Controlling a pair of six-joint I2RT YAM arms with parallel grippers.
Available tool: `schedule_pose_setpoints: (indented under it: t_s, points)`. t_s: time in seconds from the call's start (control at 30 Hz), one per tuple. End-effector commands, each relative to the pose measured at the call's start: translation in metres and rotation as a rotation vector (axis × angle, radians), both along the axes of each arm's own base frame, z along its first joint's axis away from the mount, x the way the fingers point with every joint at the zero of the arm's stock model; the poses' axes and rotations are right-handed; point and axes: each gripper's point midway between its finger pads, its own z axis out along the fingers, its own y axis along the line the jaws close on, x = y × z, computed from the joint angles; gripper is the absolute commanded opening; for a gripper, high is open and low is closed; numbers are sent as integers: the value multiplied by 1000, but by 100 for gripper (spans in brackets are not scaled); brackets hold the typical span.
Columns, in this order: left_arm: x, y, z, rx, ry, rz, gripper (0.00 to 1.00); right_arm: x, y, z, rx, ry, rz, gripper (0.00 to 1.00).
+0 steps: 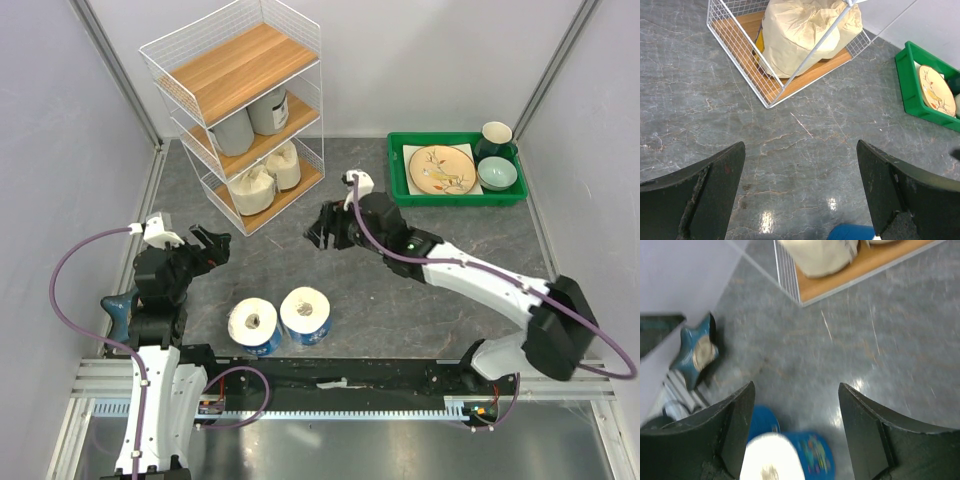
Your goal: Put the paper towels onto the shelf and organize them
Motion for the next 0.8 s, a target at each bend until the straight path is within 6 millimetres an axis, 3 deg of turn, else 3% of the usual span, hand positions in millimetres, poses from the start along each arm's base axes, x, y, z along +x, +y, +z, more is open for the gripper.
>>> schedule_pose_setpoints:
  t_s: [0.0, 0.07, 0.2, 0.23, 0.27, 0.3, 0.33, 0.37, 0.4, 0.43, 0.5, 0.53, 0.57, 0.6, 0.63, 0.67, 0.7, 0.73, 0.77]
  points:
    - [2, 1, 5, 23, -27, -3, 99, -39, -44, -28, -130, 58, 19, 77]
    - [2, 1, 4, 23, -22, -3, 100, -42, -62, -38, -150, 65, -47, 77]
    - [3, 0, 5, 14, -23, -7, 99, -20, -90, -16, -114, -34, -219, 89]
    - [4, 0, 5, 8, -22, -5, 99, -14, -84, -7, -80, -66, -195, 92]
    - [6, 0, 8, 2, -32, -2, 99, -3, -81, 3, -66, -88, -188, 93]
    - [7, -2, 11, -15, -37, -7, 98, 21, -89, -9, -90, -61, -220, 93]
    - [8, -3, 13, -21, -44, -9, 98, 29, -82, -9, -56, -37, -176, 93]
    - [9, -4, 18, -26, -54, -12, 98, 56, -93, 6, -2, -54, -217, 93]
    - [11, -5, 21, -30, -60, -19, 97, 72, -90, -10, 12, -16, -212, 92]
    - [12, -4, 22, -30, -61, -16, 97, 88, -85, 3, 96, -39, -210, 91]
    - [15, -3, 28, -25, -71, -11, 97, 122, -82, -6, 165, -2, -190, 89]
    - [15, -3, 28, -23, -70, -9, 97, 137, -79, -1, 211, 0, -186, 87]
    - [16, -2, 32, -23, -76, -9, 97, 150, -73, 19, 318, 33, -150, 86]
    - [17, -3, 31, -18, -69, -12, 96, 166, -67, -2, 351, 90, -149, 83]
    - [17, -3, 32, -17, -70, -16, 96, 180, -61, 22, 442, 34, -124, 80]
    - [18, -3, 32, -14, -71, -15, 96, 190, -56, 8, 534, 131, -125, 79]
    - [18, -2, 31, -5, -69, -14, 96, 196, -51, 14, 586, 127, -102, 77]
    - [19, -2, 28, -3, -58, -16, 96, 204, -45, 43, 660, 65, -54, 75]
    - [18, -2, 30, 1, -63, -17, 96, 211, -38, 33, 695, 107, -45, 75]
